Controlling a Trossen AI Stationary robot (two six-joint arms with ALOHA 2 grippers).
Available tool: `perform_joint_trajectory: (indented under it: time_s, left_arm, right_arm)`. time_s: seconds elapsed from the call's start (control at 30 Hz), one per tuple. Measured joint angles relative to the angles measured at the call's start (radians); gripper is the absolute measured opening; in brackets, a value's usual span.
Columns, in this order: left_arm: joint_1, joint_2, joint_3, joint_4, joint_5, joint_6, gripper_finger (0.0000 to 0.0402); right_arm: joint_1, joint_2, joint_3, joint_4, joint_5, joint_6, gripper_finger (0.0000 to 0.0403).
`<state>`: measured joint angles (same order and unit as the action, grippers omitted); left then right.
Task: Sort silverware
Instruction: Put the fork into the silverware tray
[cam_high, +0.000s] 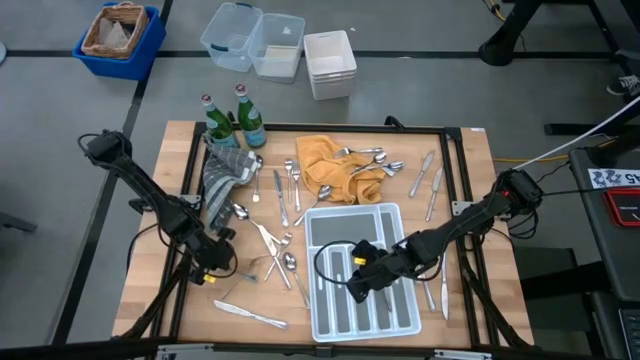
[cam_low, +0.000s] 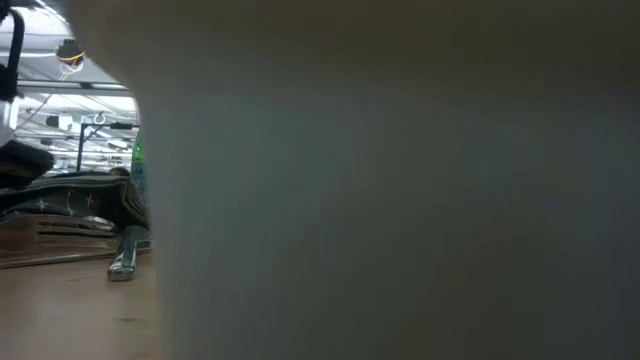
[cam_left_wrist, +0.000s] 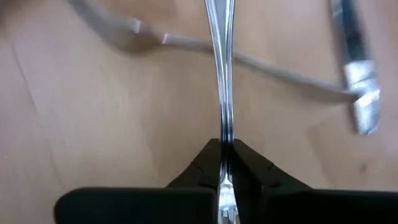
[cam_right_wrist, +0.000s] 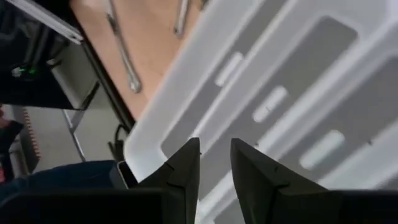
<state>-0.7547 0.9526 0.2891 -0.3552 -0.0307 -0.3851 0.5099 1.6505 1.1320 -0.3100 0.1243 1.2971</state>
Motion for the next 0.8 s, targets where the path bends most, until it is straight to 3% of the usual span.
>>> perform_joint_trajectory:
  time_s: [0.43,0.67,0.8]
  left_arm:
    - [0.029,-0.063,0.118,0.003,0.001,0.022,0.0006]
    - [0.122,-0.063,0.163,0.007,0.009,0.014,0.0012]
    - [0.21,-0.063,0.19,0.011,0.088,0.0,0.0013]
  right_arm:
    - [-0.197,0.0,0.0,0.273,0.04,-0.344,0.0092]
    - [-0.268,0.0,0.0,0.522,-0.037,-0.65,0.0092]
    - [-0.288,0.0,0.0,0.592,-0.049,-0.833,0.0092]
